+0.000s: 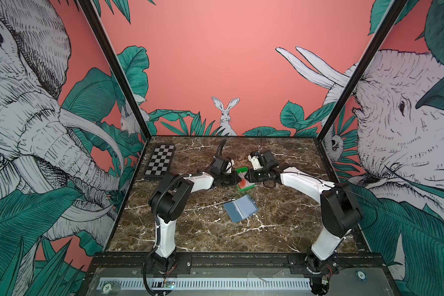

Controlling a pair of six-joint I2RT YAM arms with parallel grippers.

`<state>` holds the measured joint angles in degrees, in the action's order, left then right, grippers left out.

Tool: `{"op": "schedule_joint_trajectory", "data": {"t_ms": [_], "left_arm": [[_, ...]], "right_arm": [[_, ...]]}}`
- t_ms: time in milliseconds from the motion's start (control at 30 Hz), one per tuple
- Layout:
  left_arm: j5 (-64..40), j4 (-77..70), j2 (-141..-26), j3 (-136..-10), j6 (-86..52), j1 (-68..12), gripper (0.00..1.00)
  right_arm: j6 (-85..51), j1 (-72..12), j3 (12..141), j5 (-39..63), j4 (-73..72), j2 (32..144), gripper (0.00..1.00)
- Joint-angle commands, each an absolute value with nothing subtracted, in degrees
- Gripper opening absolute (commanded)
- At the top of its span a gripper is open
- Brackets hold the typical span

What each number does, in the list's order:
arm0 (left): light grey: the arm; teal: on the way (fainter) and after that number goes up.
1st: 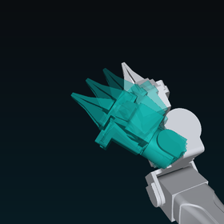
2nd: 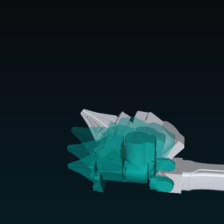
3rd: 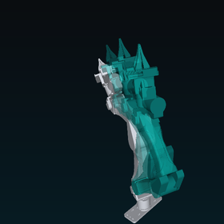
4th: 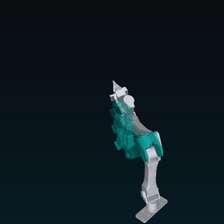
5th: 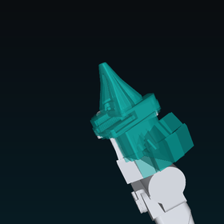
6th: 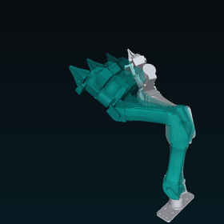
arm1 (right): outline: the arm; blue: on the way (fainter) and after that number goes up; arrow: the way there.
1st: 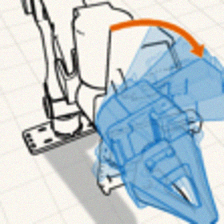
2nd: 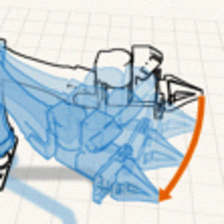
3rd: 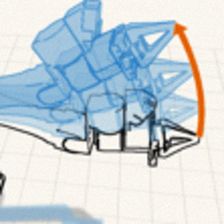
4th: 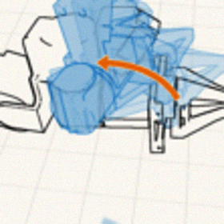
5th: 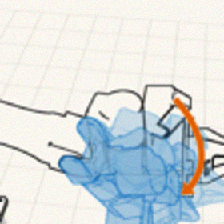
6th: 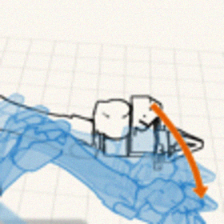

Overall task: Insert credit cards into a card holder
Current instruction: Pick up the credit card from the storage box.

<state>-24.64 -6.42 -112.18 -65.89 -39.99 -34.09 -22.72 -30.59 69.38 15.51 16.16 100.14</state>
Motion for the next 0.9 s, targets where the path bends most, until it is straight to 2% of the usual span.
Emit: {"op": "schedule_joint_trajectory", "data": {"t_ms": [0,267,667,867], "left_arm": [[-23.2,-2.3,-113.8,-65.8,-39.4,-34.2,0.16],[-23.3,-2.6,-114.0,-65.8,-39.6,-34.3,0.16],[-23.5,-3.0,-113.9,-65.7,-39.7,-34.2,0.16],[-23.6,-3.0,-113.7,-65.8,-39.8,-34.3,0.16]], "right_arm": [[-23.2,-30.6,69.1,16.6,14.7,101.7,0.24],[-23.4,-30.8,69.0,17.3,14.1,103.6,0.16],[-23.4,-31.3,69.5,17.8,13.9,105.0,0.09],[-23.4,-31.3,69.7,17.7,14.1,104.7,0.02]]}}
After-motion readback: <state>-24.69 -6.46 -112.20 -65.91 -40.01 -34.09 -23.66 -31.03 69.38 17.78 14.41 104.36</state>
